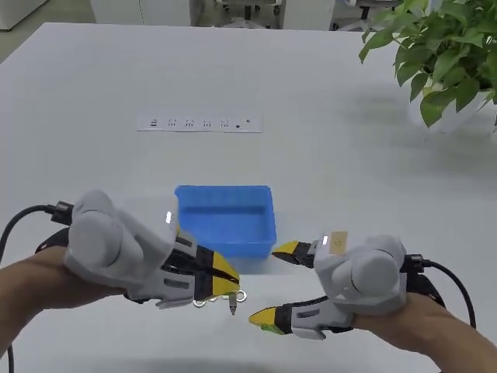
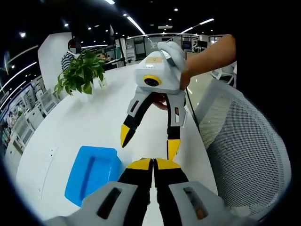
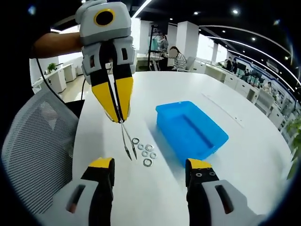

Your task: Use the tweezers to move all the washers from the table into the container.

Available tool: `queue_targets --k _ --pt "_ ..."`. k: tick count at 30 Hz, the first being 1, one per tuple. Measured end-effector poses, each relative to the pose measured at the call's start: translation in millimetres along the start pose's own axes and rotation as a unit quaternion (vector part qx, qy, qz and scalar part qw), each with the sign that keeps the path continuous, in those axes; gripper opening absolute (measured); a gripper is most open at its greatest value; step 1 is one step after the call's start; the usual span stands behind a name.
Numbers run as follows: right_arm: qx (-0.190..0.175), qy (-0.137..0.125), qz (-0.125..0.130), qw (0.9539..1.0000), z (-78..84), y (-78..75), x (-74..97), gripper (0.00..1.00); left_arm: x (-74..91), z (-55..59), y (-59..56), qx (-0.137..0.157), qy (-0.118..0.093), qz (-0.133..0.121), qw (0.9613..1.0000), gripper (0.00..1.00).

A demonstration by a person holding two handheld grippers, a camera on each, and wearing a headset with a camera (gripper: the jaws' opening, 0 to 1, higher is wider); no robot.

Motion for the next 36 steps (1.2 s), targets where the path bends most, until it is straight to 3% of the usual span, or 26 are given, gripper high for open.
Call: queue_targets --k 17,23,36 --pt "-0.032 -0.015 0.036 0.9987 6.9 -11.2 7.7 0.84 -7.0 3.6 16.2 -0.003 0.001 -0.006 1.0000 0.05" --pt "-0.038 -0.009 0.055 0.9977 10.5 -12.7 8.8 1.00 -10.9 5.6 19.4 -0.004 0.004 -0.004 1.0000 0.05" --pt "-0.042 -0.005 0.059 0.9974 15.2 -12.0 12.3 1.00 -18.2 5.3 21.0 -0.005 0.002 0.002 1.0000 0.05"
Point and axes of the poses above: the centre of the closed fingertips' face, and the gripper's own axes: x roughly backward along the fingers, y roughly to its left, z roughly out of its underside, the point moved 10 cm from there along x, roughly backward along the fingers, and after that the axes turned 1 degree about -z, right-handed, at the moved point
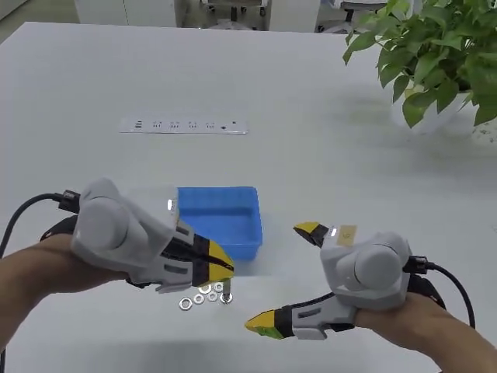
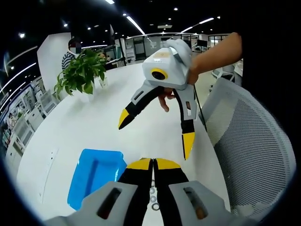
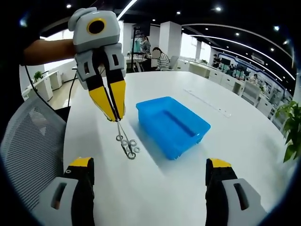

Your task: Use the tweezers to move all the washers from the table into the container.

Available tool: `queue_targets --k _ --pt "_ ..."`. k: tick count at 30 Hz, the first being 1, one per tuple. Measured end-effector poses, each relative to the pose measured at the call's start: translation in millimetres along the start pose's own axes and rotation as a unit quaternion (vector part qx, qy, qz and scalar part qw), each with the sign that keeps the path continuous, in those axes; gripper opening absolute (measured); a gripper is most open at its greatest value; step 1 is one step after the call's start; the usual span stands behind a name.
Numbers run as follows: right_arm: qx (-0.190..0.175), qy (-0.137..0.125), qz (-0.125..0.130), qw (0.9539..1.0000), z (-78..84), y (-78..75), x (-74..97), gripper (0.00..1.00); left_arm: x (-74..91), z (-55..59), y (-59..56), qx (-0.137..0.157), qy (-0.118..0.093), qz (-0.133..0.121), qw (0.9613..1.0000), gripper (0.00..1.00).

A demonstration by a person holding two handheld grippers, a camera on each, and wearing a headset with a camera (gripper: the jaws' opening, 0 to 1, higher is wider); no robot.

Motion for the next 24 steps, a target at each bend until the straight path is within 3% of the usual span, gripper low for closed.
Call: queue_targets --k 24 --pt "0.000 0.004 -0.007 1.0000 1.0 3.9 -3.2 0.99 1.1 -0.1 -2.3 -0.001 0.010 0.000 1.0000 0.05"
Point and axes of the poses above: the centre of the closed fingertips' face, and the gripper's own axes: x roughly backward along the fingers, y roughly to its left, z roughly out of its underside, the point moved 10 cm from there along x, roughly backward along the fingers, and after that the axes turned 1 degree about -z, right-handed, at the moved point
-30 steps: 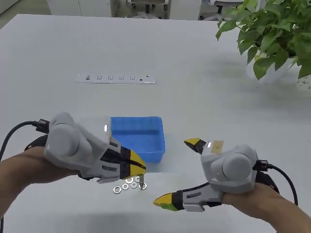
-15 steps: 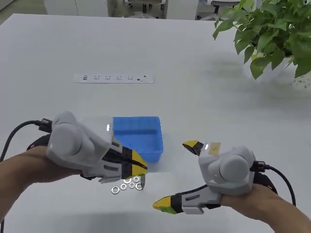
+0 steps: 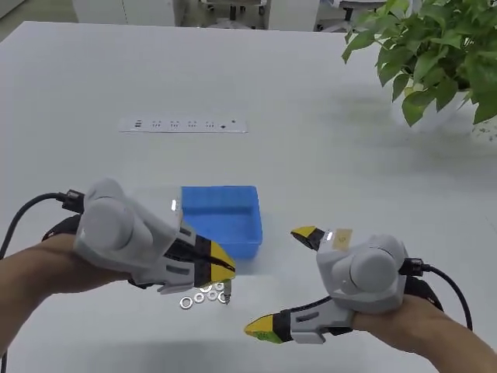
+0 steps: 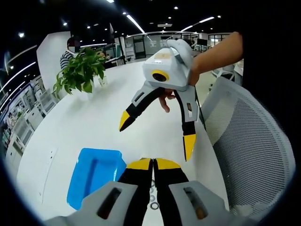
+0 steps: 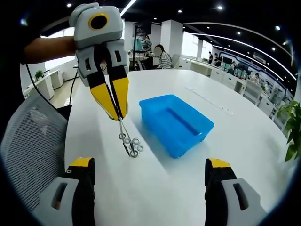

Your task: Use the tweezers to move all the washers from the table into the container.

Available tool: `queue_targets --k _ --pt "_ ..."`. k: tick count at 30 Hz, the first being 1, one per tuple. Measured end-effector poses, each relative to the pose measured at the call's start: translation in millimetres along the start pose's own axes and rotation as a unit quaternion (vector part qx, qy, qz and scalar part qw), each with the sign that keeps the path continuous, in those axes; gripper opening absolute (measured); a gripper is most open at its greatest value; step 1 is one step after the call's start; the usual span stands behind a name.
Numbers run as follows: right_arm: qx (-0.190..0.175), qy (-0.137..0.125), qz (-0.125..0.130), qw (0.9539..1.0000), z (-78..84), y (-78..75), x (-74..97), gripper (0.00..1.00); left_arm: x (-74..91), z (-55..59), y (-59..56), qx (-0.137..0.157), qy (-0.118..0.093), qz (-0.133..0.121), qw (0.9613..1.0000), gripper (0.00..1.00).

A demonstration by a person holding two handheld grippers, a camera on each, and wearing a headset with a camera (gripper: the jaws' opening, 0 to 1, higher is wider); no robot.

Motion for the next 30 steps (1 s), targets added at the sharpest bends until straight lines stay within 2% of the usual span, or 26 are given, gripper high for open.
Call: queue_targets --k 13,17,30 --pt "0.008 -0.002 -0.008 0.9999 -1.4 1.7 -2.6 0.95 2.8 3.2 2.0 0.011 -0.002 -0.003 0.9999 0.05" --pt "0.016 -0.005 -0.015 0.9998 -3.0 2.2 -3.9 0.90 4.1 4.2 1.9 0.015 -0.001 -0.003 0.9999 0.05" --pt "0.051 0.001 -0.065 0.9966 -9.6 7.3 -14.5 0.68 6.3 7.2 2.1 0.031 -0.003 -0.009 0.9995 0.05"
Point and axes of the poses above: the centre of the closed fingertips' face, and the gripper's own axes: x roughly backward along the fingers, y roughly to its left, z roughly out of its underside, the point moved 10 cm from there along x, roughly backward along the fingers, and after that the axes turned 1 degree about -z, right-handed, at the moved point
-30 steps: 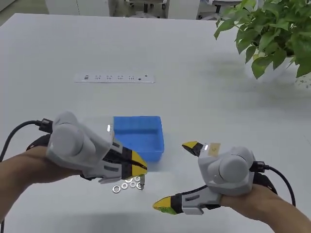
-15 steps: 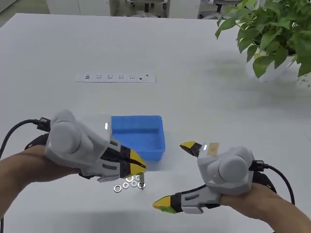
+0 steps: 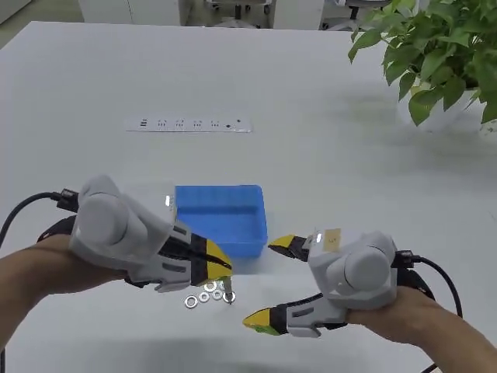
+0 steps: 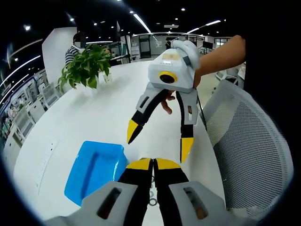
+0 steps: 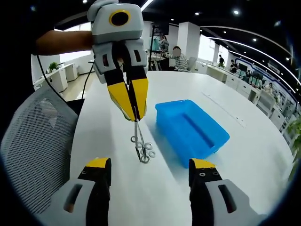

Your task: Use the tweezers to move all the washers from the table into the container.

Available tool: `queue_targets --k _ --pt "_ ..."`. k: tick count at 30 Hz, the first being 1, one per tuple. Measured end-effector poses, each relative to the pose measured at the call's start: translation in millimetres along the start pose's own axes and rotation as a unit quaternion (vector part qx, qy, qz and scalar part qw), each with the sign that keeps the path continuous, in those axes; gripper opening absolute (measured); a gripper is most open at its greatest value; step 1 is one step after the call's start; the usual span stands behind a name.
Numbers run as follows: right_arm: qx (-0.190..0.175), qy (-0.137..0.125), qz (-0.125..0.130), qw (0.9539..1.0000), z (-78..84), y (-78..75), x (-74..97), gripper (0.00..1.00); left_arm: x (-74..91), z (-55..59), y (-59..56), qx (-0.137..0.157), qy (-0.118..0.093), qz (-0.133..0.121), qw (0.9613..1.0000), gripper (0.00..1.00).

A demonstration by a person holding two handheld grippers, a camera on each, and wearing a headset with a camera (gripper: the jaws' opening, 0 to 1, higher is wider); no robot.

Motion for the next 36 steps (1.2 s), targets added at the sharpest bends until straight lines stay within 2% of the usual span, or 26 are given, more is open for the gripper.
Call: queue_targets --k 11,17,24,31,36 --pt "0.036 0.009 -0.035 0.9987 -6.6 3.4 -11.8 0.52 2.0 1.5 -2.2 0.009 -0.001 -0.004 1.0000 0.05" --pt "0.066 0.015 -0.050 0.9964 -10.1 4.5 -20.4 0.37 3.3 2.4 -2.0 0.010 0.000 -0.006 0.9999 0.05" --pt "0.079 0.023 -0.064 0.9945 -13.3 4.9 -29.7 0.27 3.0 2.3 -2.6 0.012 -0.002 -0.008 0.9999 0.05" --pt "0.081 0.028 -0.077 0.9933 -14.5 4.4 -37.5 0.23 3.4 2.8 -3.1 0.013 -0.002 -0.010 0.9999 0.05" --pt "0.095 0.041 -0.091 0.9905 -13.0 2.7 -42.9 0.20 2.9 2.3 -3.1 0.011 -0.002 -0.009 0.9999 0.05"
Point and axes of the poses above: the centre of the closed fingertips' face, and the gripper's own axes: x roughly backward along the fingers, y roughly to its left, z roughly out of its underside, the point moved 10 cm from there along x, roughly backward along the fingers, and after that the axes turned 1 degree about -z, right-handed, at the moved point
